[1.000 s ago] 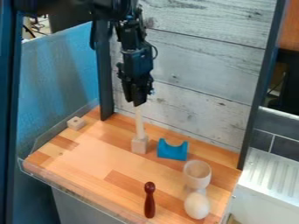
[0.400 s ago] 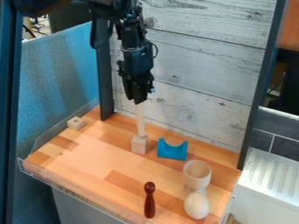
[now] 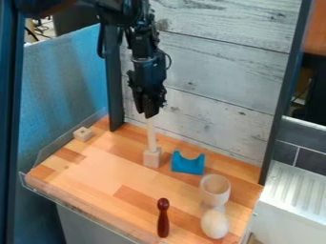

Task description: Put the cylindrical stick on top of the cube

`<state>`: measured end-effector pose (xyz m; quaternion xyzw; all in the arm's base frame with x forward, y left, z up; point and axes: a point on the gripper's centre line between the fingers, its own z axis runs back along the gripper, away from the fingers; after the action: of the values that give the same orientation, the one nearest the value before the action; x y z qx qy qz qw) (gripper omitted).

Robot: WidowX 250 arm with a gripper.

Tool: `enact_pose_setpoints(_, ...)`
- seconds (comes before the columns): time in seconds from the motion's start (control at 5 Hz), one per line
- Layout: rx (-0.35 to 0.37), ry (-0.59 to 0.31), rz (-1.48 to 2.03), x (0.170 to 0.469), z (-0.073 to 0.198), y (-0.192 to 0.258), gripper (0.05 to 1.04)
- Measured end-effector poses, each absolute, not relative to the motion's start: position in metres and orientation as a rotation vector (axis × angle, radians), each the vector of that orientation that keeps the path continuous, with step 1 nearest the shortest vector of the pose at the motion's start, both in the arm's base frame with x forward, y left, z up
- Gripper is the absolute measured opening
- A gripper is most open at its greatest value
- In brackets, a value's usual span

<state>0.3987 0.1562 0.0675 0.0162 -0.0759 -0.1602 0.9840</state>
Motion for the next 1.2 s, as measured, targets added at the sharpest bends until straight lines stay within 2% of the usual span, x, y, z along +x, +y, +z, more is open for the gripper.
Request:
enact_pose_setpoints(0.6,0.033,-0.158,-0.317,0.3973,0.0651,0.1553,0.295)
enact_pose_setpoints(0.8,0.033,-0.139,-0.297,0.3968,0.0656,0.1570,0.358)
enact_pose_setpoints(1.2,0.028,-0.125,-0.306,0.3966,0.0634,0.1560,0.950)
